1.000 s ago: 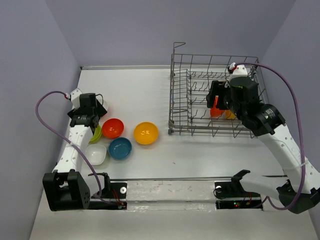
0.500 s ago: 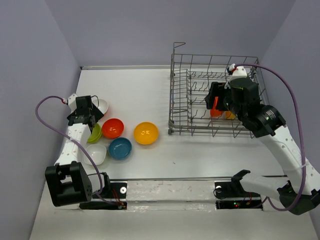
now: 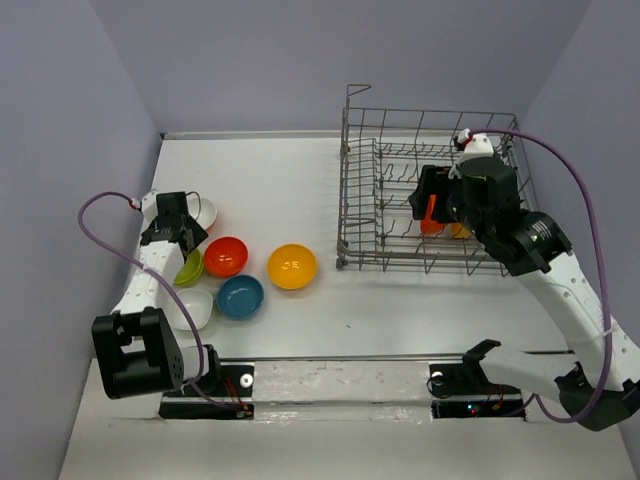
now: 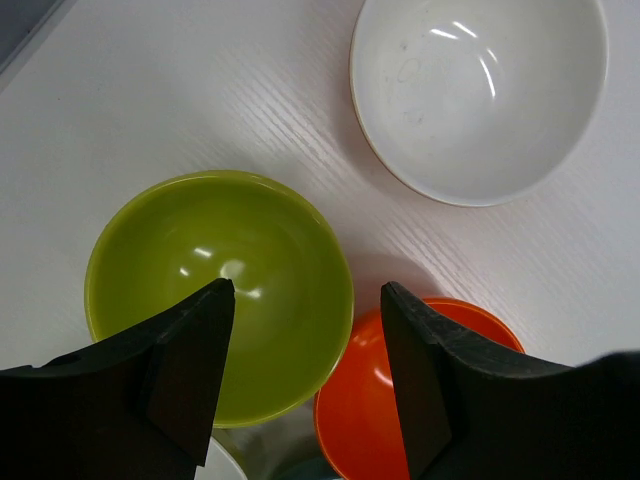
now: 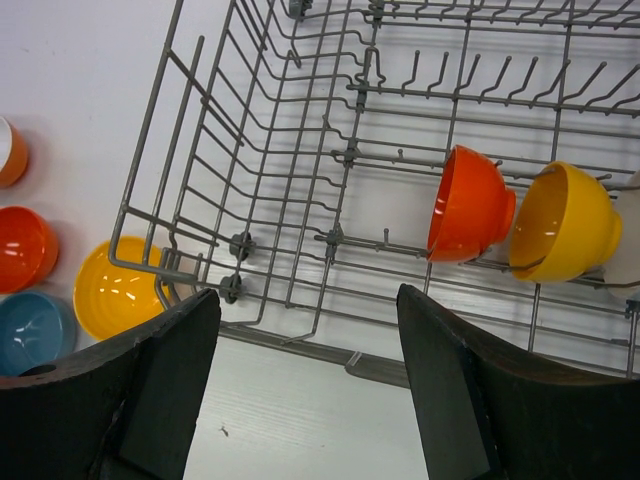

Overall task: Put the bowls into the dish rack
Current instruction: Pick up the bowl from the bowl.

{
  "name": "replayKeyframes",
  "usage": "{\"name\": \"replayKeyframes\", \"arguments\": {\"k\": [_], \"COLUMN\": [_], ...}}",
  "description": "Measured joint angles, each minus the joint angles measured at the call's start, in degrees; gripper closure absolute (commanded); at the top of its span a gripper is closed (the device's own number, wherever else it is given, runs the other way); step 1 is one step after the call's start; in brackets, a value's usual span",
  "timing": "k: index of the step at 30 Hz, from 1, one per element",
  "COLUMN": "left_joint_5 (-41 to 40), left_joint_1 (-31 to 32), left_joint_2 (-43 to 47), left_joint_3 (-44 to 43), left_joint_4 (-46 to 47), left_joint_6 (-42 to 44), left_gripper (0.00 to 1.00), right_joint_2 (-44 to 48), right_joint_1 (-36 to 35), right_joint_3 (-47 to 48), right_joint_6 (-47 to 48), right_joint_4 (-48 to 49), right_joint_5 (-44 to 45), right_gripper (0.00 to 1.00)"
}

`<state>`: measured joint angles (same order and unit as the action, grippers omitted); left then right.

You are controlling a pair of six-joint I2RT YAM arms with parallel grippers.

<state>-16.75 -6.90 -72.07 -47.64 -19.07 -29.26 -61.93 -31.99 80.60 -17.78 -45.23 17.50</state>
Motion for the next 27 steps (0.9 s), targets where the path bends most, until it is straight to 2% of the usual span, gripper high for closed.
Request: {"name": "replayKeyframes", "arguments": {"k": [12,14,18,21,22,25,26,27], "left_joint_5": [0.9,1.16,2.03,3.21,3.48,3.87,3.85,3.72], "left_joint_1": [-0.04,-0.11,-0.11,-0.11,-0.11,-0.11,-0.09,-0.11], "left_joint_2": [-4.0,-4.76,-6.88,-8.41,-9.38,-10.86,-10.95,-10.95], "left_joint_3": [0.0,0.0,-0.09,-0.87,-1.7,-3.32,-3.67,-4.24], "left_joint_4": [0.63,0.79,1.36,1.31,1.16,0.66,0.68,0.83], "left_joint_6": [-0.48,-0.61,-0.87,-1.01,-1.05,-1.14,-0.81,-0.72], "left_gripper": [0.44,0.49,0.6,0.74,0.83,0.93,1.0,1.0], "right_joint_2": [1.18,1.25,1.55,1.62,1.7,1.97,2.14,2.27], "right_joint_1": [0.0,0.0,0.0,0.0,0.0,0.0,0.0,0.0], "right_joint_3": [-0.2,-0.24,-0.94,-0.96,-0.96,-1.18,-1.42,-1.64], "right_joint_6": [0.0,0.0,0.02,0.02,0.02,0.02,0.02,0.02], "right_joint_4": [0.42,0.46,0.7,0.72,0.74,0.76,0.76,0.76], "right_joint_5": [-0.26,-0.39,-0.55,-0.59,-0.61,-0.61,-0.61,-0.63], "right_gripper": [0.22,0.22,0.22,0.22,0.22,0.22,0.22,0.22]}}
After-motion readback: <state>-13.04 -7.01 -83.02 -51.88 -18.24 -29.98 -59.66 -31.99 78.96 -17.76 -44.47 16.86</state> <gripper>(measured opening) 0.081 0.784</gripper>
